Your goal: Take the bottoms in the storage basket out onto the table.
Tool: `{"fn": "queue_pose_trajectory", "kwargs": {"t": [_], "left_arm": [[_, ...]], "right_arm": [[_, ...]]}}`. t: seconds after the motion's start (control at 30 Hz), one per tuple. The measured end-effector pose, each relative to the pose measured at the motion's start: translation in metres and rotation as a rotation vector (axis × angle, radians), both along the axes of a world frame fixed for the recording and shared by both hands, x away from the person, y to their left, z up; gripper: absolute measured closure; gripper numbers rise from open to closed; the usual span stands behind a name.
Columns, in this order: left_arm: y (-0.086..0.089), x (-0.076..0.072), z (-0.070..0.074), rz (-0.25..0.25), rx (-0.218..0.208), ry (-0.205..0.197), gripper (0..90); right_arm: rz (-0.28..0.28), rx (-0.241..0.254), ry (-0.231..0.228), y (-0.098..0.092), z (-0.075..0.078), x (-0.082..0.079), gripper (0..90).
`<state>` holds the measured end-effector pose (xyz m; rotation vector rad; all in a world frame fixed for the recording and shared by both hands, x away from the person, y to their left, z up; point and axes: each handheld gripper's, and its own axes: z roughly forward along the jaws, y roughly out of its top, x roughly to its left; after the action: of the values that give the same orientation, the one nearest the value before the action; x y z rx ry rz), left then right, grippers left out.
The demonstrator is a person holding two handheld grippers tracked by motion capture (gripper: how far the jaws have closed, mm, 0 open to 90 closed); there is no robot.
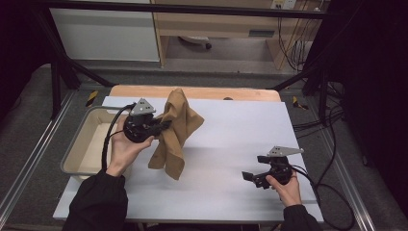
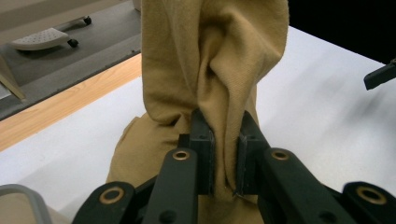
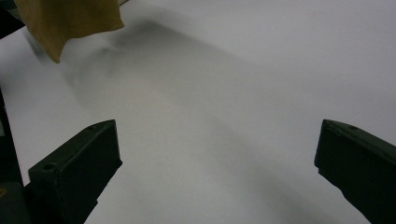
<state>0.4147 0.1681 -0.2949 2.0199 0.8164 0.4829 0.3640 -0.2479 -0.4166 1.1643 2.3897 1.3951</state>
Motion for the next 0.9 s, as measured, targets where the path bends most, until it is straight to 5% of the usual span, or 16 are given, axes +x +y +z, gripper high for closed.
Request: {"fn": "queue_pose_trajectory", "kwargs": {"t": [0.9], "left_arm": [[-0.038, 0.007, -0.020, -0.027, -0.009, 0.025, 79.9]], "right_arm": [[-0.001, 0.001, 0.001, 0.000, 0.000, 0.000, 0.7]]}}
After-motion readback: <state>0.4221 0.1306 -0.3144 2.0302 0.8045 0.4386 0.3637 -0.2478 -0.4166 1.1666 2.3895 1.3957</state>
